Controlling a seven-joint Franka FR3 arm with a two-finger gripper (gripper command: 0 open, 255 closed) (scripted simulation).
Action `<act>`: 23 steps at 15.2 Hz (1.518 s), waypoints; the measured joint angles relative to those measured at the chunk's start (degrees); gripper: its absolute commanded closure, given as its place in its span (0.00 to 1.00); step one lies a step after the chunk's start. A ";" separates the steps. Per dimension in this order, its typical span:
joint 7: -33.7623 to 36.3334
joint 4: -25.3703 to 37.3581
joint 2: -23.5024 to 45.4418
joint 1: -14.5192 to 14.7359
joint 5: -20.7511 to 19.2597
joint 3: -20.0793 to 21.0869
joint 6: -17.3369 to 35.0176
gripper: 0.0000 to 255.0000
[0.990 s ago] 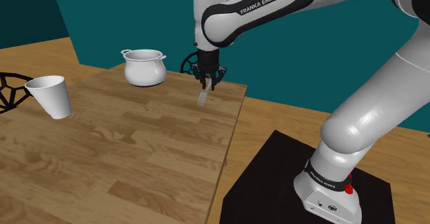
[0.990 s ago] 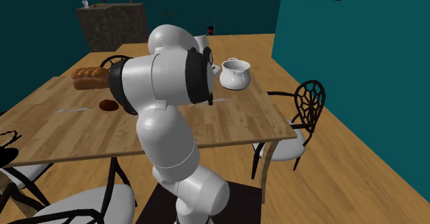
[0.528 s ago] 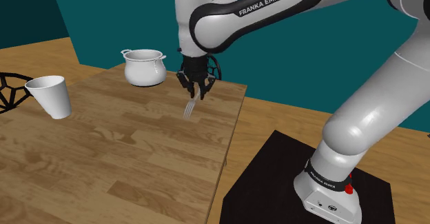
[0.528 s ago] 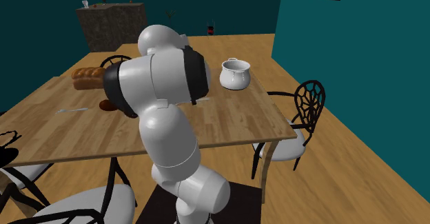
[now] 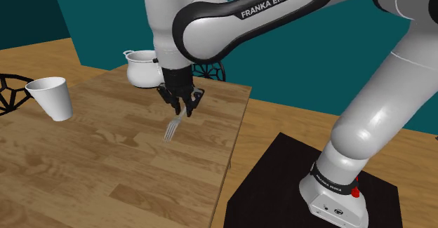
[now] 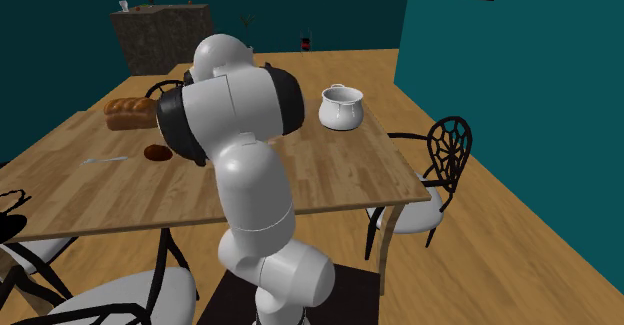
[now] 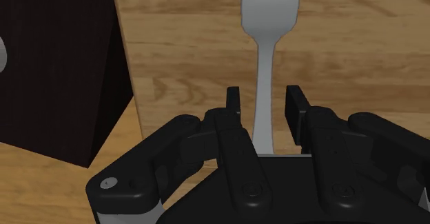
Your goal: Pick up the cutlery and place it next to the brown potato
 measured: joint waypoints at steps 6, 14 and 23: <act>11.92 6.99 8.64 3.69 -5.81 5.79 -2.36 1.00; 27.54 22.03 24.18 15.29 -16.78 8.50 -9.98 1.00; 37.72 47.08 43.08 36.00 -27.34 4.44 -21.06 1.00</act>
